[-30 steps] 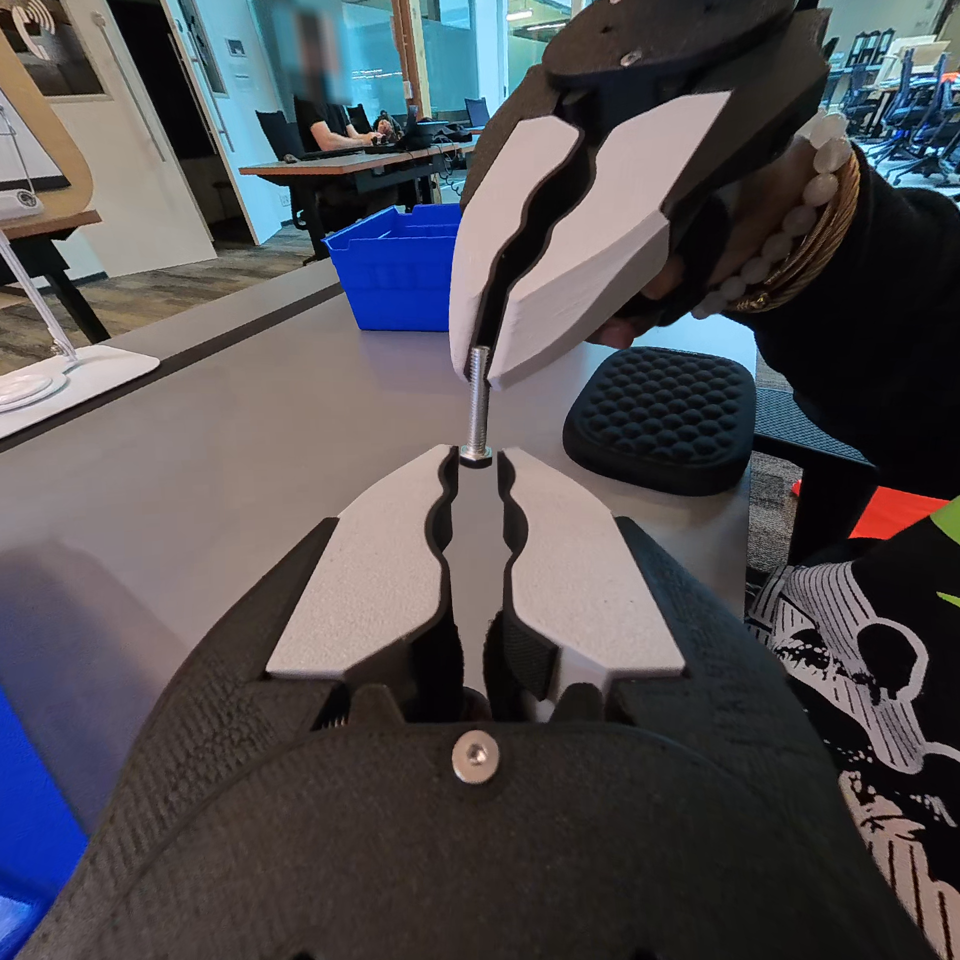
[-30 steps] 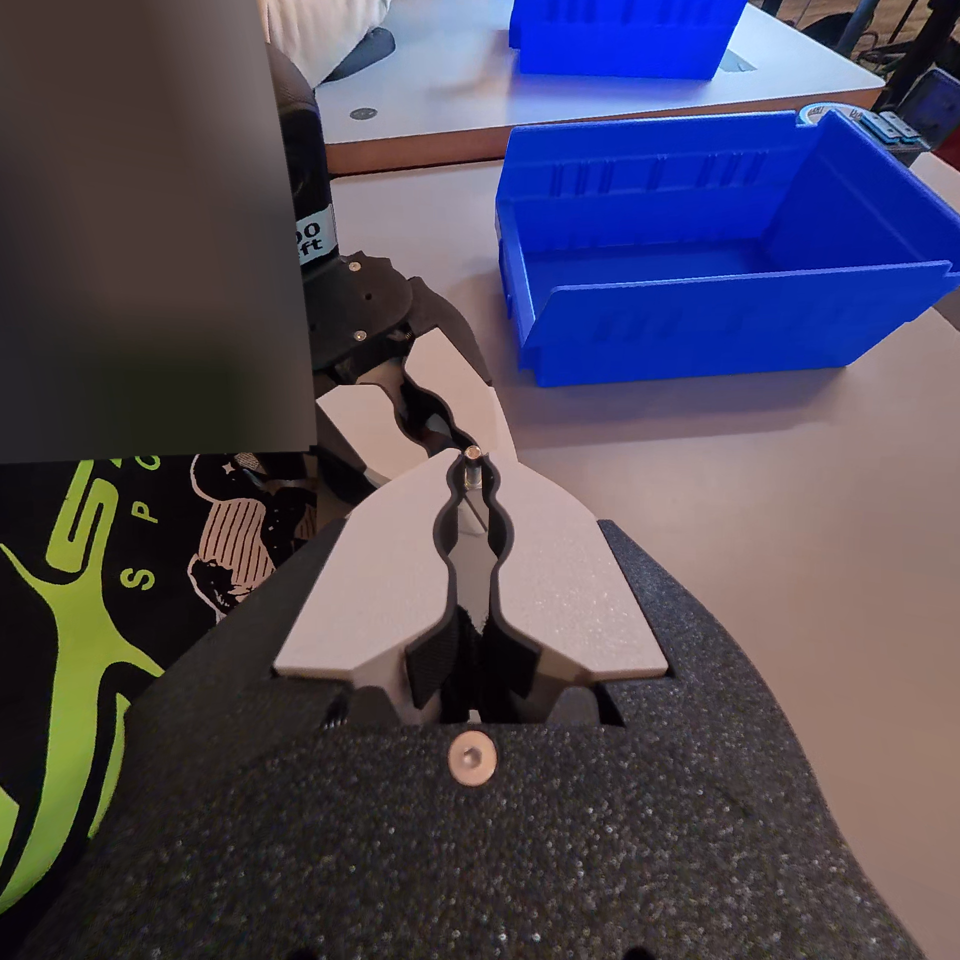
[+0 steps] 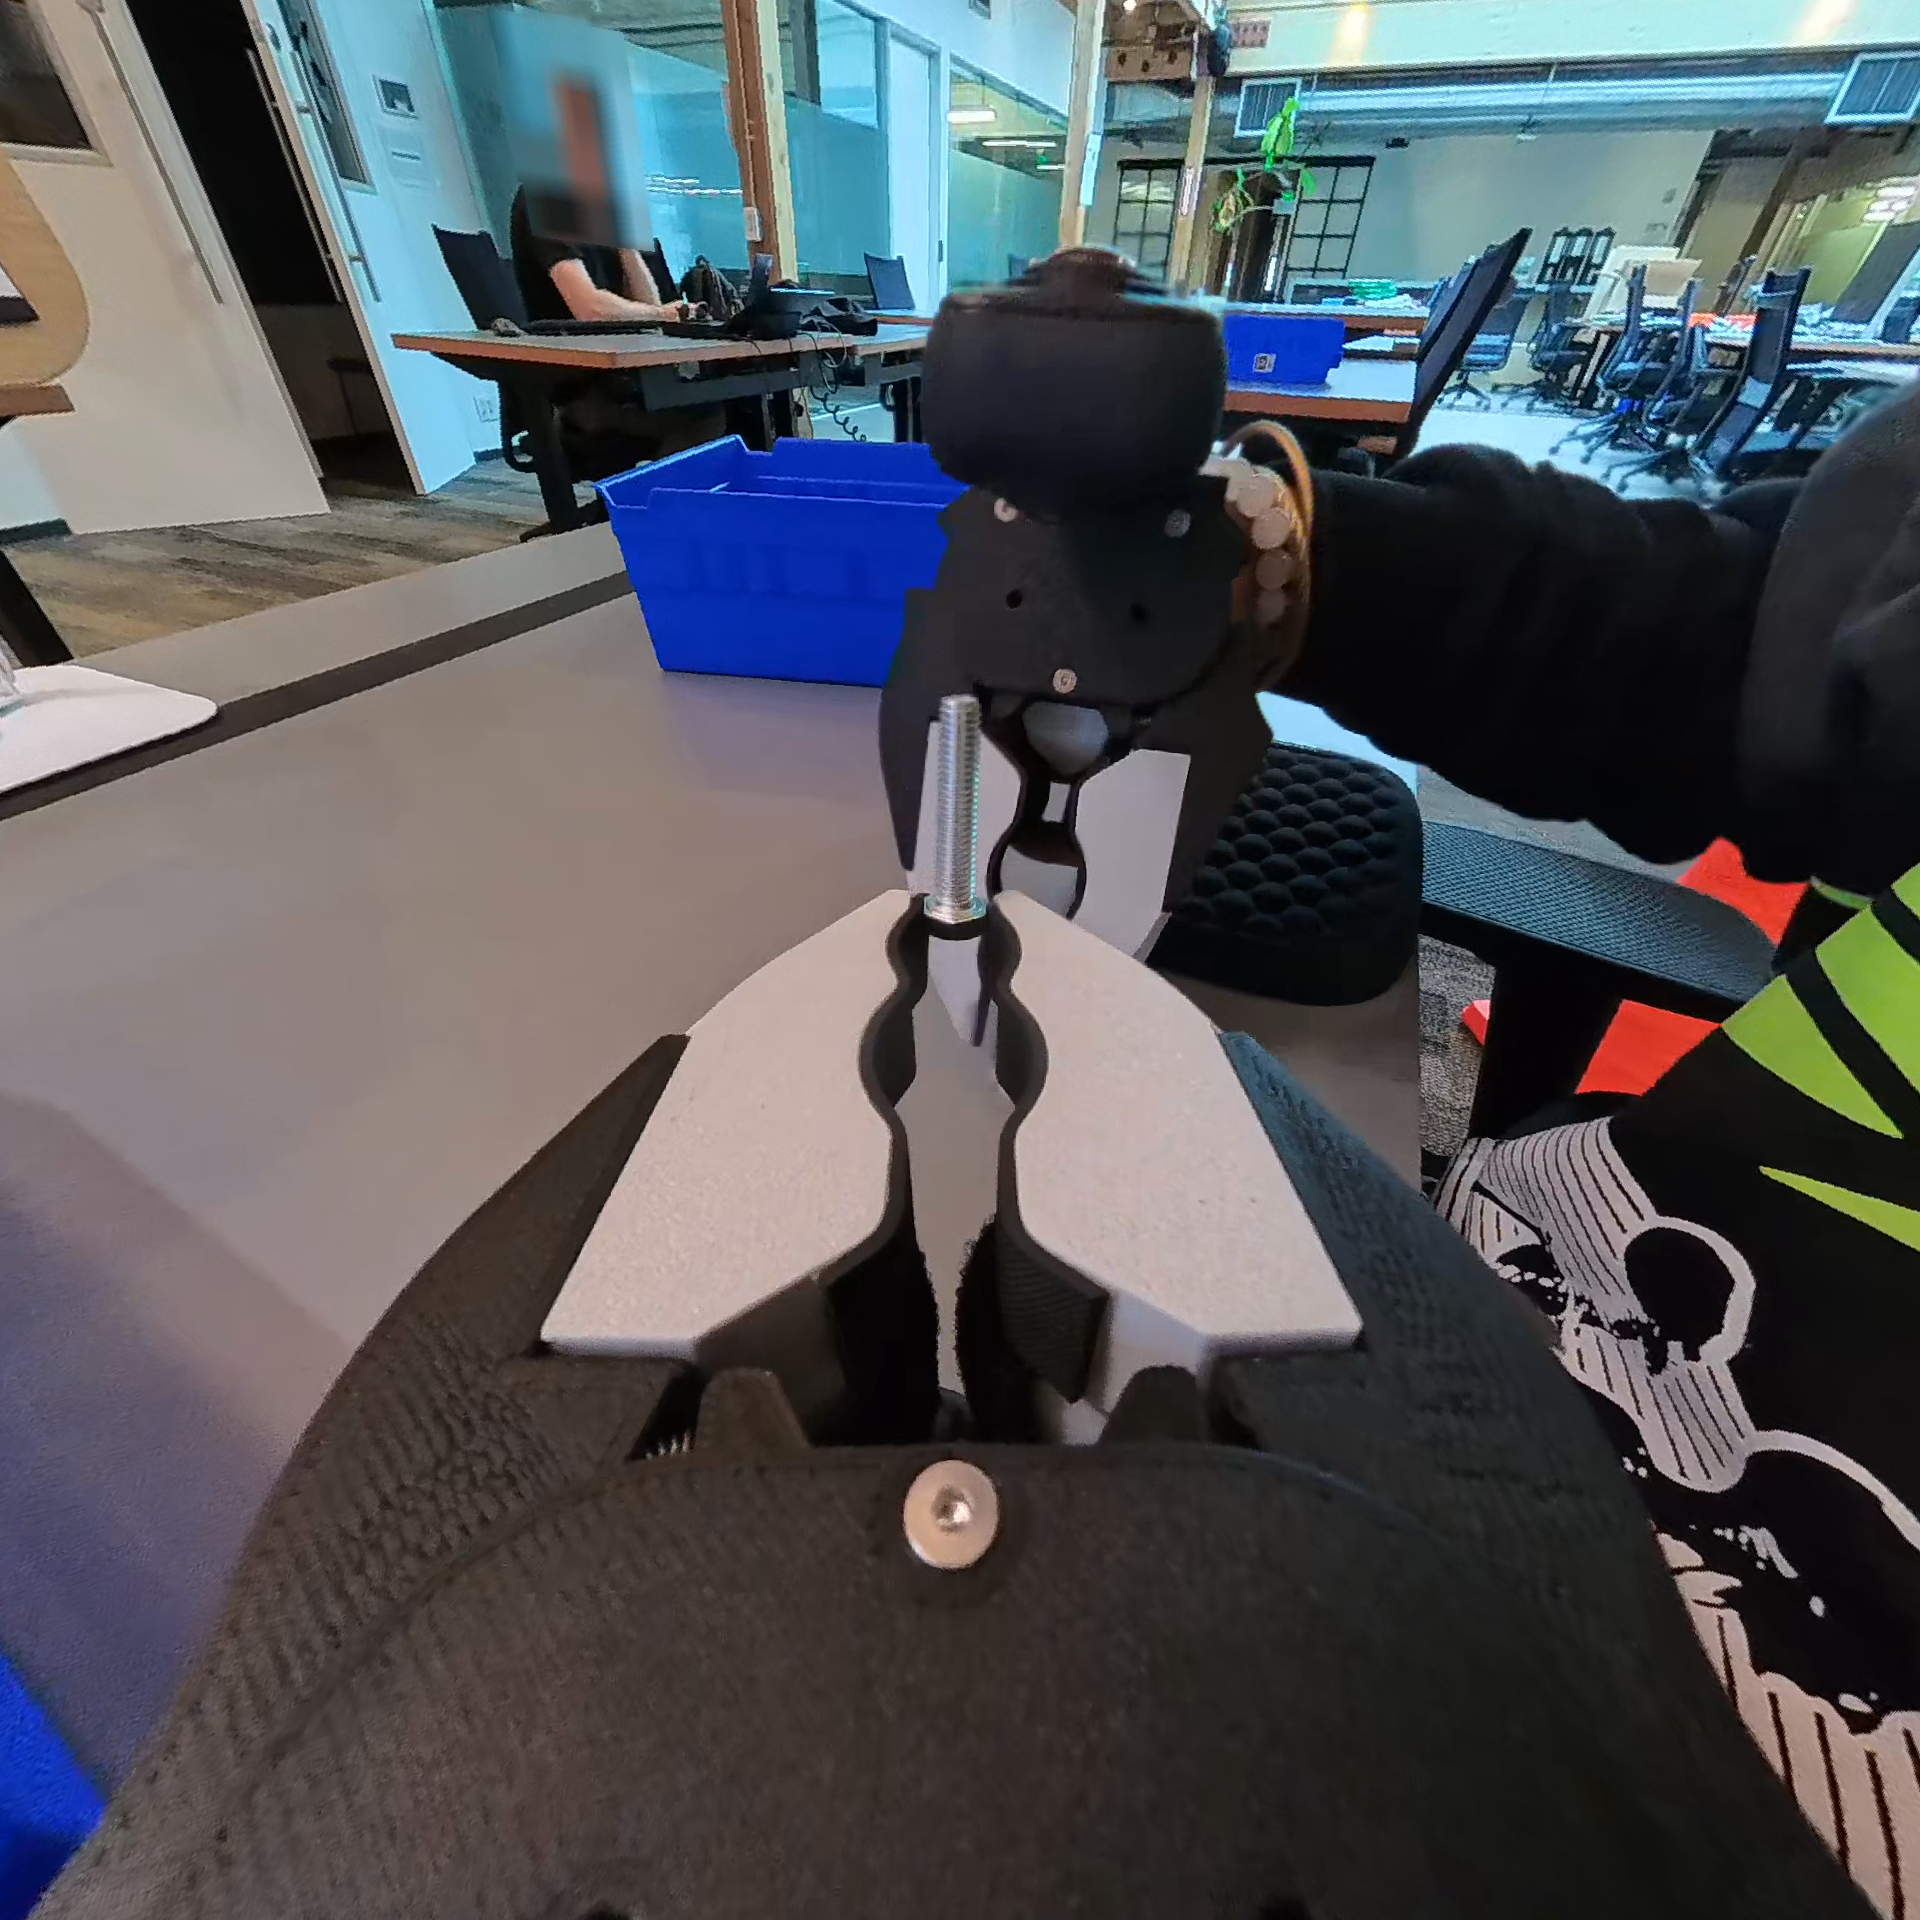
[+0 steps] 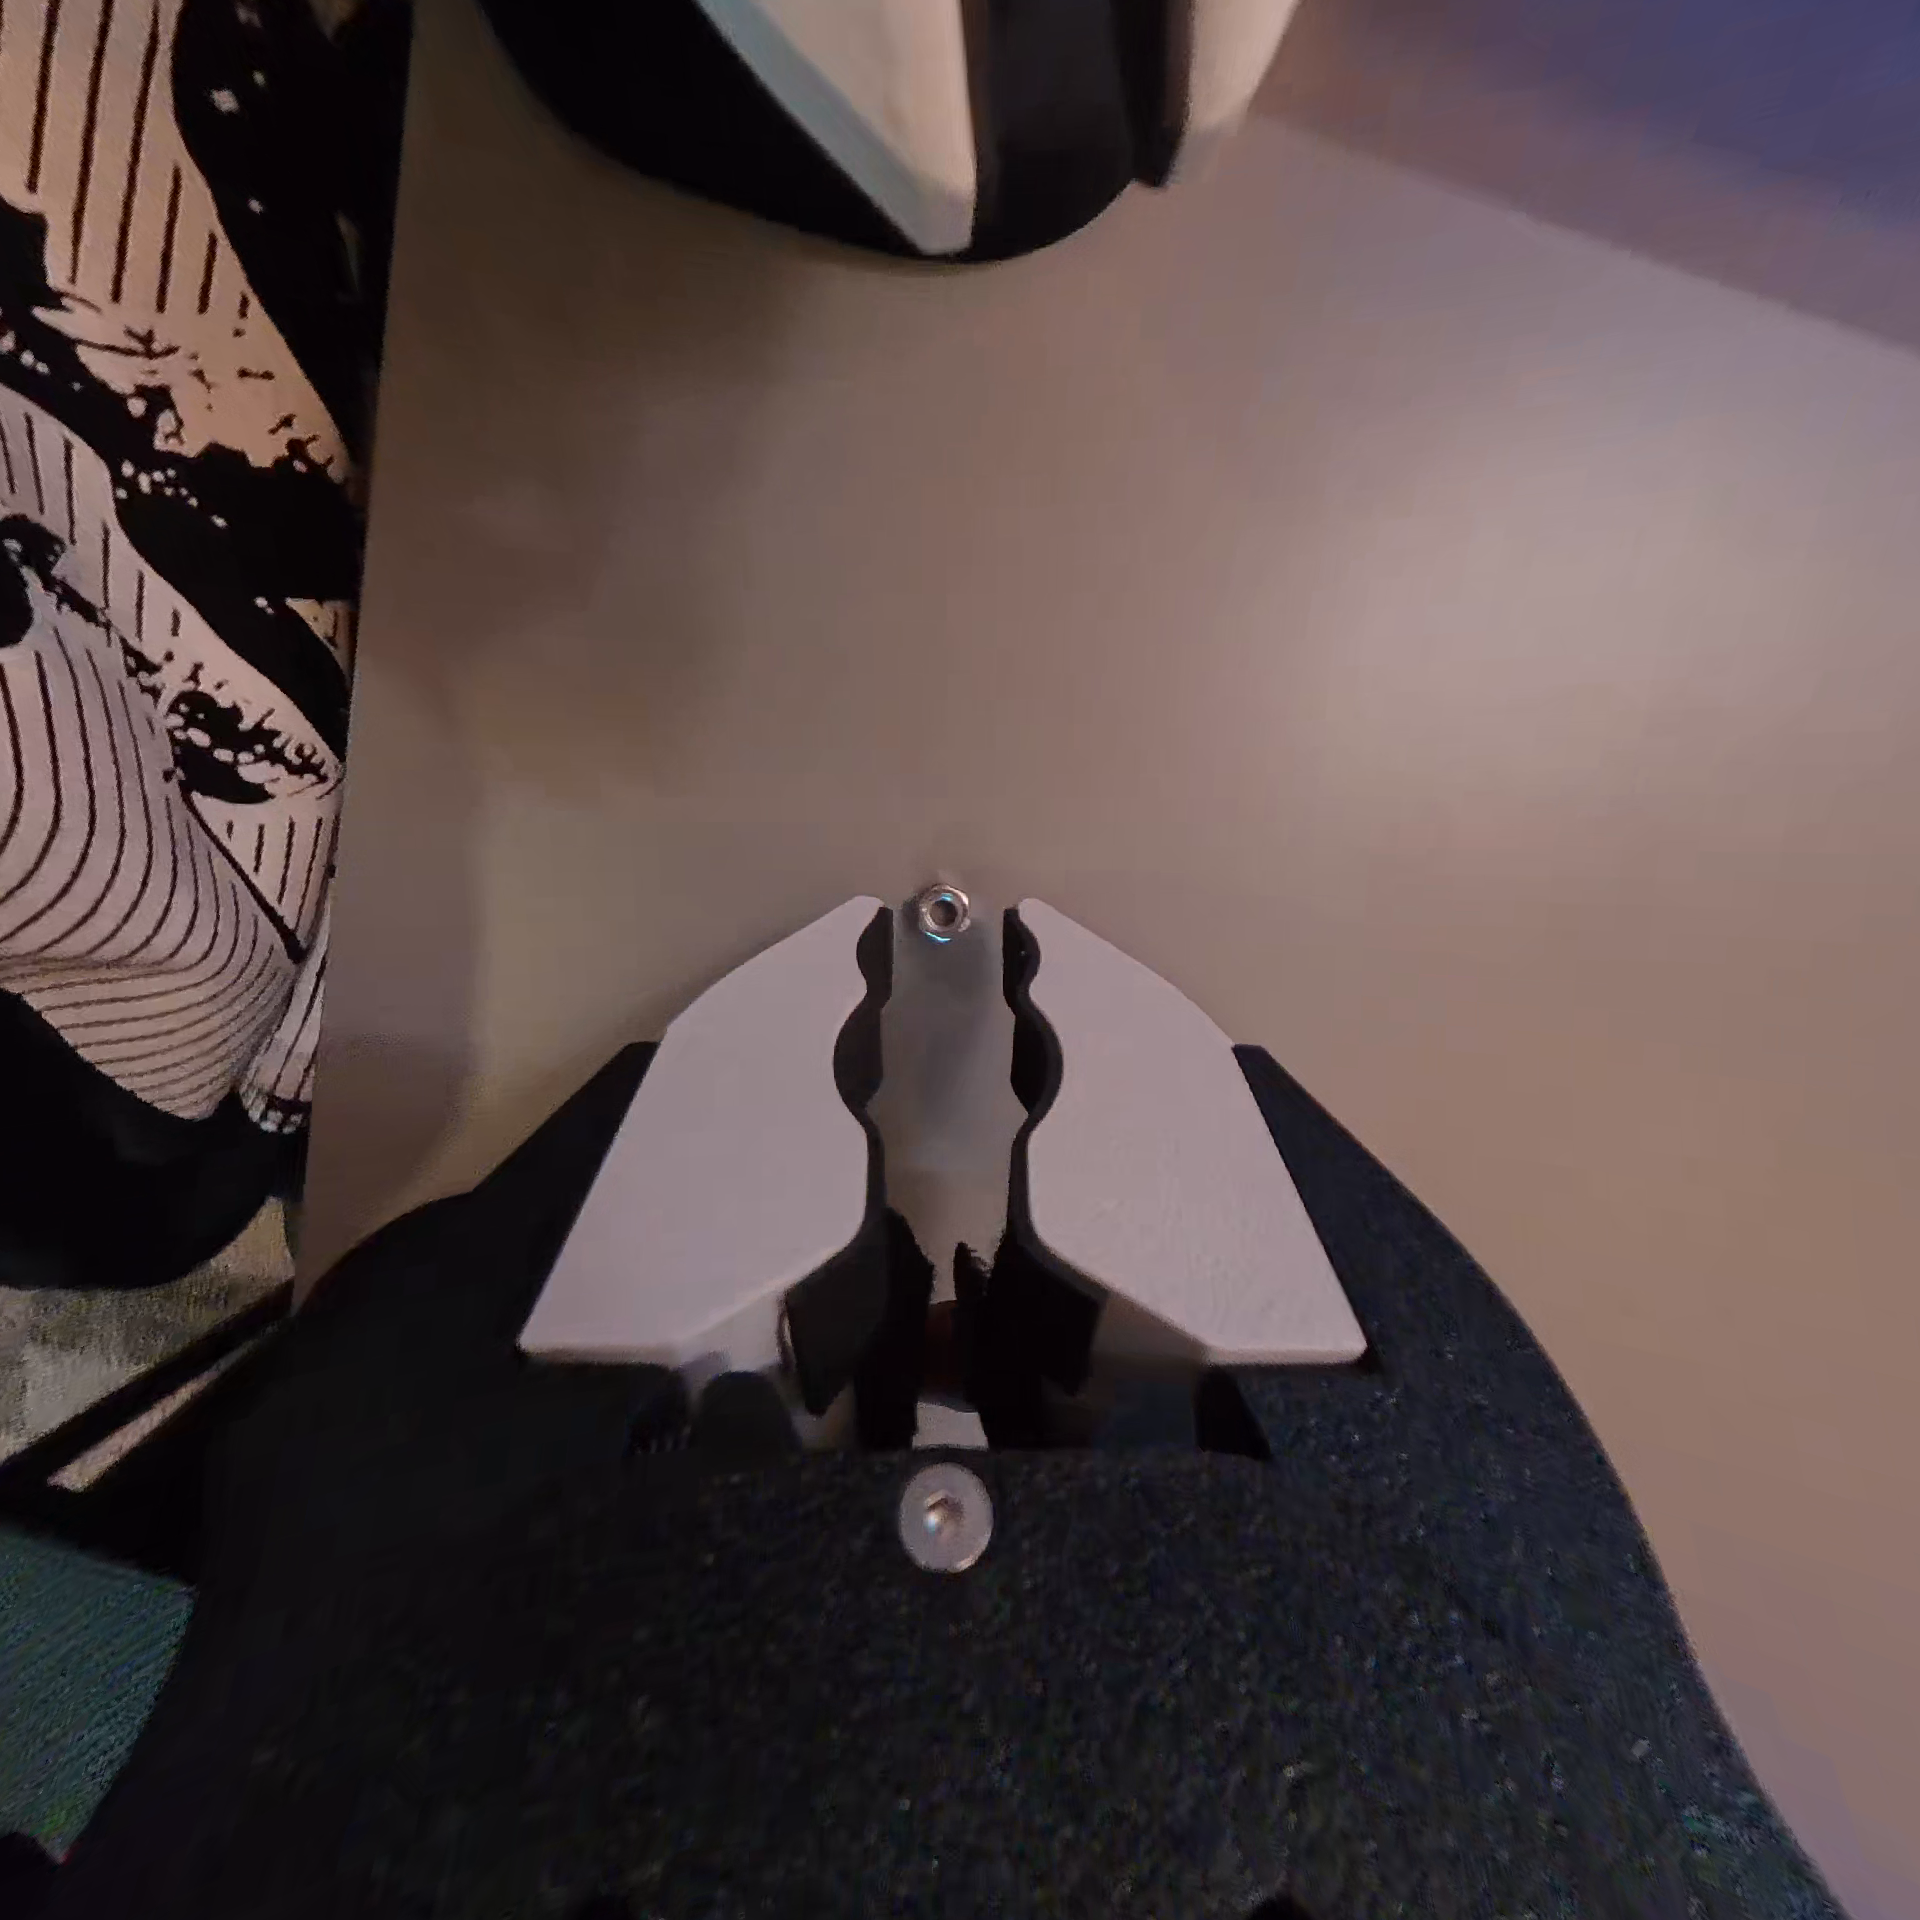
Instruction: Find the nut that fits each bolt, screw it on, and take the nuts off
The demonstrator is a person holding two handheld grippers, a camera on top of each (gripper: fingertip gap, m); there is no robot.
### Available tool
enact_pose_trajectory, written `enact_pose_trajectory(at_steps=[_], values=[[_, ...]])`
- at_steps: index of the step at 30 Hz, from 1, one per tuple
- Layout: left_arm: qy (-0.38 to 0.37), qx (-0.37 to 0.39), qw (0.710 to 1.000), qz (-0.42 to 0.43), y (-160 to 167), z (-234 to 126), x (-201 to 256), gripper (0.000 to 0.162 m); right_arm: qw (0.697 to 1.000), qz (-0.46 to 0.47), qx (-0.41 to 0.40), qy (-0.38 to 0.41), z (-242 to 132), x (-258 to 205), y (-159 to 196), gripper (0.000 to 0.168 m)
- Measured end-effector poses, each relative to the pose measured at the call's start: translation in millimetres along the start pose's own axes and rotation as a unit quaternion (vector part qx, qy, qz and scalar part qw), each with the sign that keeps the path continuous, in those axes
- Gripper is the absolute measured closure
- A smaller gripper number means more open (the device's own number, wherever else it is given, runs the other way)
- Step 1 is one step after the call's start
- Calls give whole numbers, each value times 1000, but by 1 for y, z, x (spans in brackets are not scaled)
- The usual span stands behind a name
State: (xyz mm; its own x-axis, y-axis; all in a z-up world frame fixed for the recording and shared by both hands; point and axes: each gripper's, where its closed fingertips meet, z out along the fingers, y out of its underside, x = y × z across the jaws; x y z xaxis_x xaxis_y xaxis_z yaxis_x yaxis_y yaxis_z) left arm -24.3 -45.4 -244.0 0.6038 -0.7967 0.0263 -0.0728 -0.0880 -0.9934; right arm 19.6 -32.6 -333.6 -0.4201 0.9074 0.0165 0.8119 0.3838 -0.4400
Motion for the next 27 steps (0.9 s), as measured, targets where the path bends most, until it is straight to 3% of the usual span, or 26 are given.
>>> enact_pose_trajectory(at_steps=[22,25,27], values=[[14,-4,1000,-5,1,1,2,152,999,-35,-7,-5,2,0,1,158],[56,0,998,-8,-3,1,11,152,999,-42,26,1,-23,-1,-10,158],[141,10,990,-9,-8,-1,33,152,996,-67,51,-2,-47,-5,-21,158]])
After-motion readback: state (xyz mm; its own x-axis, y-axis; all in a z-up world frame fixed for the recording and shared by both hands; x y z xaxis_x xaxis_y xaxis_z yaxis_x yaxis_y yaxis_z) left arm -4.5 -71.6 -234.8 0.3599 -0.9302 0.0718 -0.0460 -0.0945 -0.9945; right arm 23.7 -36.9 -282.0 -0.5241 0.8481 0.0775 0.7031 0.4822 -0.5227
